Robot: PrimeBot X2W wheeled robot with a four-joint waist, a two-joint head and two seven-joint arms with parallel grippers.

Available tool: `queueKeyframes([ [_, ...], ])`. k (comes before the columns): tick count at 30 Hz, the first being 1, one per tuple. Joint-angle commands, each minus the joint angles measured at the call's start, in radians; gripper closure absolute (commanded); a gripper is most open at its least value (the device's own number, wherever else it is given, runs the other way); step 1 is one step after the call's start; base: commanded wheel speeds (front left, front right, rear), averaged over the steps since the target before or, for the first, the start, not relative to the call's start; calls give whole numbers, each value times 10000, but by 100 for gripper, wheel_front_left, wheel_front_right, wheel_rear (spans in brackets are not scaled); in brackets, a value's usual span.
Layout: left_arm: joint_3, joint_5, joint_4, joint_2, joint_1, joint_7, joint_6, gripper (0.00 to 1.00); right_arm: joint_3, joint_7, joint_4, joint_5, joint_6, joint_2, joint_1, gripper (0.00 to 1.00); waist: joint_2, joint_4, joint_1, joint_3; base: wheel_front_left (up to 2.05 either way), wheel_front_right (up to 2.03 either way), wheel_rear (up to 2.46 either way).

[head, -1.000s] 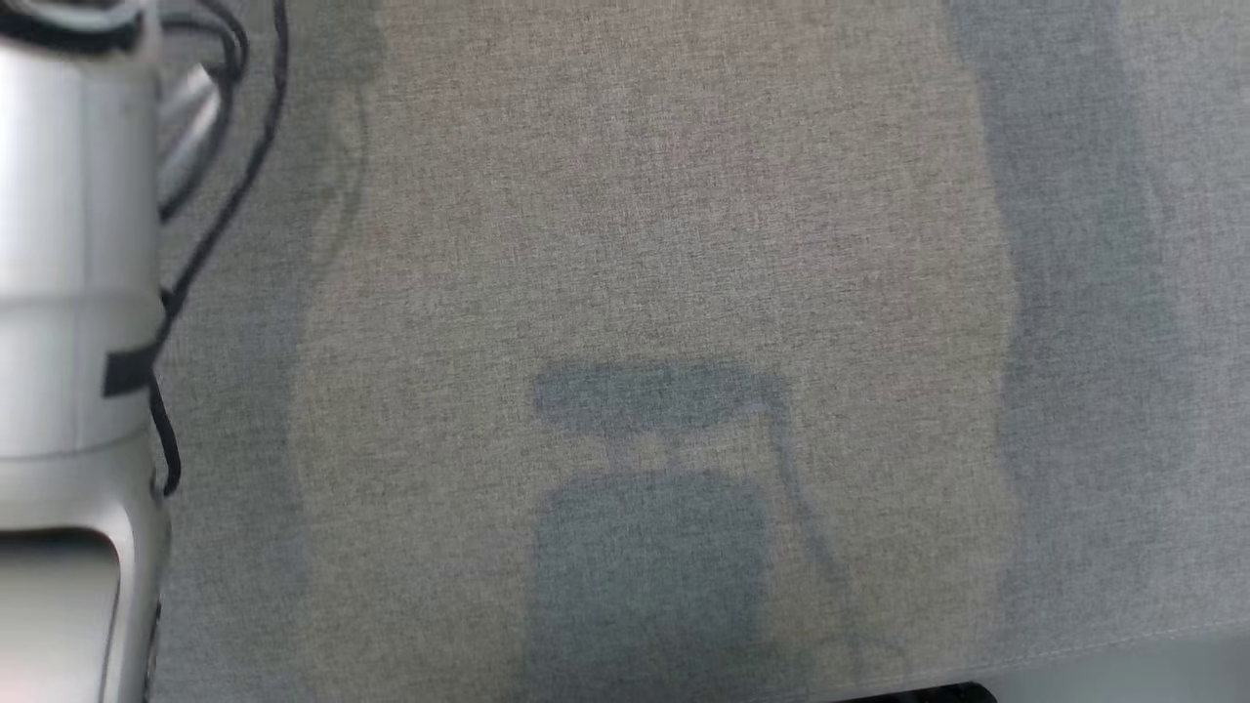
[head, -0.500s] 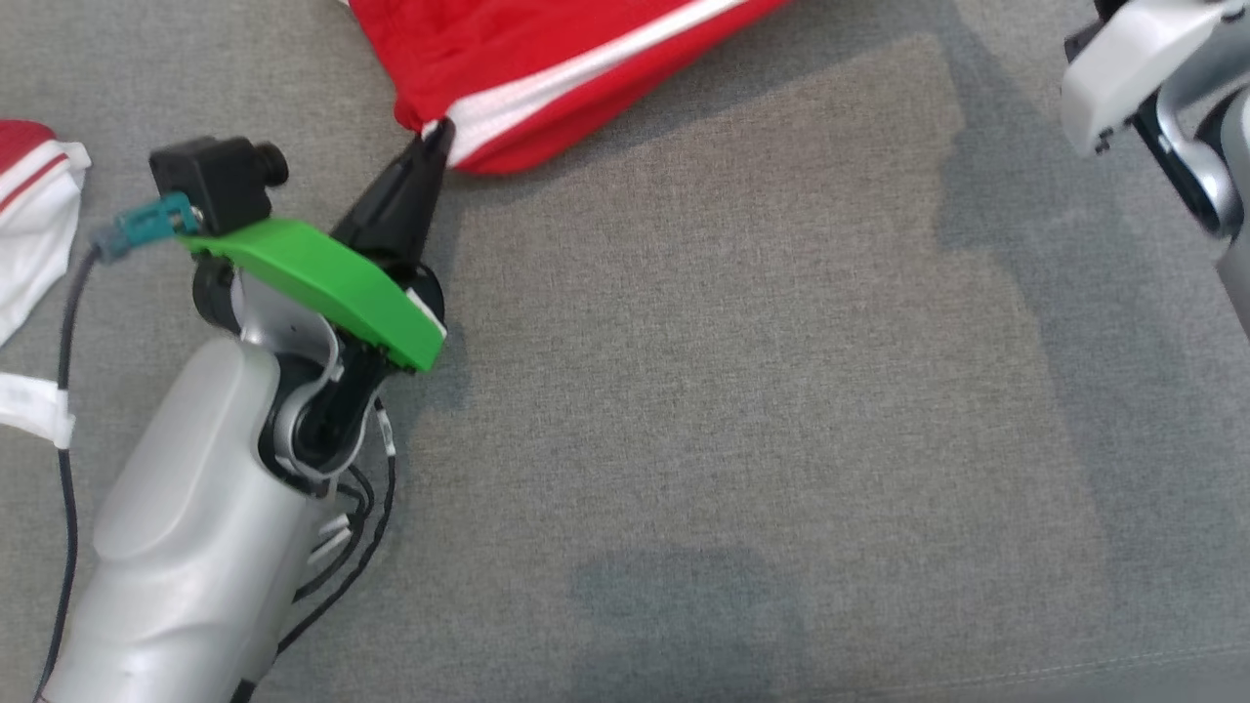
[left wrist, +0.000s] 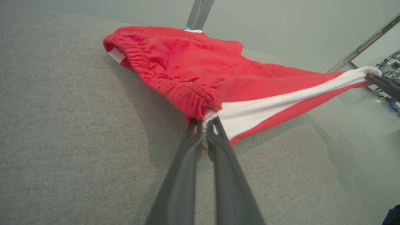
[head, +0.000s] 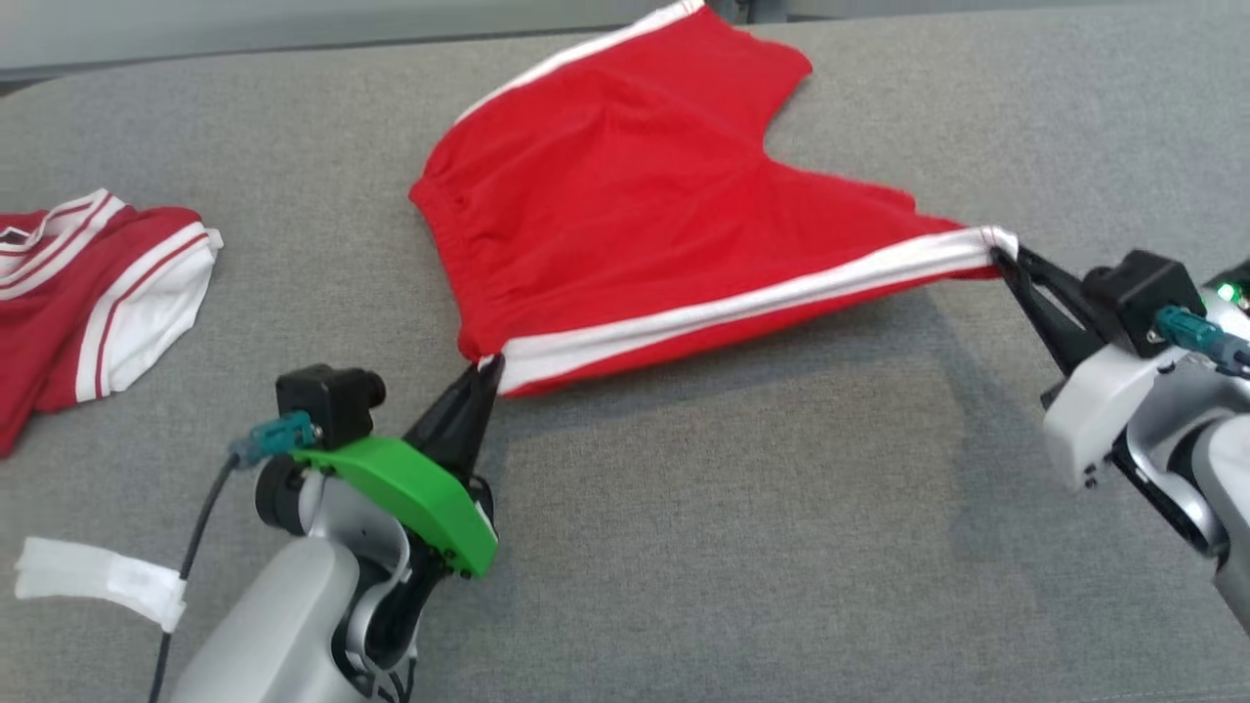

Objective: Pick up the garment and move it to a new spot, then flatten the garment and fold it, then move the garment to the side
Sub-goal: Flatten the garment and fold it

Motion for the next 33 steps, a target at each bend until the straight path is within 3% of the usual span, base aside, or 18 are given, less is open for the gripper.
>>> queueKeyframes([
  [1,-118,53,-95,39,466,25,110,100,-260,171,-347,281,-21,-99,625,100,-1,145,1,-776,0,0,0],
  [7,-543,374,-633,322,1543,118,610,100,-1445,1092,-1748,679,-22,-116,2883,100,-1,113,1,-1253,0,0,0],
  [13,-1014,745,-1370,620,2454,303,1124,100,-2734,2020,-3183,724,-21,265,4994,100,-1,229,1,-1466,0,0,0],
  [20,-1348,1066,-2083,748,2877,455,1542,100,-3887,2564,-4477,420,-21,544,6391,100,-1,549,1,-1427,0,0,0],
  [23,-1318,1163,-2353,713,2825,291,1616,100,-4092,2613,-4736,170,-22,449,6217,100,-1,698,1,-1314,0,0,0],
  [26,-1497,1557,-2295,581,2078,311,1424,100,-3906,2669,-4612,176,-21,266,5385,100,-1,931,1,-1110,0,0,0],
  [33,-1698,1680,-1530,-265,620,493,1075,100,-2999,2907,-3505,608,-21,-706,2957,100,-1,1447,1,-456,0,0,0],
])
